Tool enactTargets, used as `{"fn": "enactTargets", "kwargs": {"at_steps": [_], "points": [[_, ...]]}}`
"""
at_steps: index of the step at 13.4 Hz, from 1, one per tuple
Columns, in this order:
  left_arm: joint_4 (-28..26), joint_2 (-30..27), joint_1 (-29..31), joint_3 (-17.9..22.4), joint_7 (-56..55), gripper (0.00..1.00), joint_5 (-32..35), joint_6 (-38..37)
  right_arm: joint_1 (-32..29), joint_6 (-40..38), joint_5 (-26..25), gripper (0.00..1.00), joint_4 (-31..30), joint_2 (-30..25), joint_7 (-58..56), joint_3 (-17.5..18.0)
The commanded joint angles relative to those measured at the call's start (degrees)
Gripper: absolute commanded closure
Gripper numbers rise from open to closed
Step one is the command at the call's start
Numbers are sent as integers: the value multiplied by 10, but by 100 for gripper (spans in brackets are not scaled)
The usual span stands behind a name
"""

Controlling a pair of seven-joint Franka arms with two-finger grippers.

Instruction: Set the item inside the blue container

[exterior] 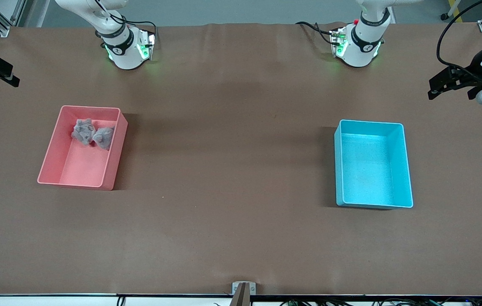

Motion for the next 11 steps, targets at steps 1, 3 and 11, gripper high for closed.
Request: {"fn": "enactTargets", "kwargs": {"at_steps": [1, 3, 11], "points": [[12, 8, 3, 0, 7, 0, -2, -10, 2, -1, -1, 0, 2, 10, 1, -6], [13, 8, 3, 2, 3, 0, -2, -10, 0, 7, -4, 0, 2, 47, -3, -6], [11, 16, 4, 3, -2, 0, -2, -6, -9, 86, -49, 0, -130, 127, 13, -14]]}}
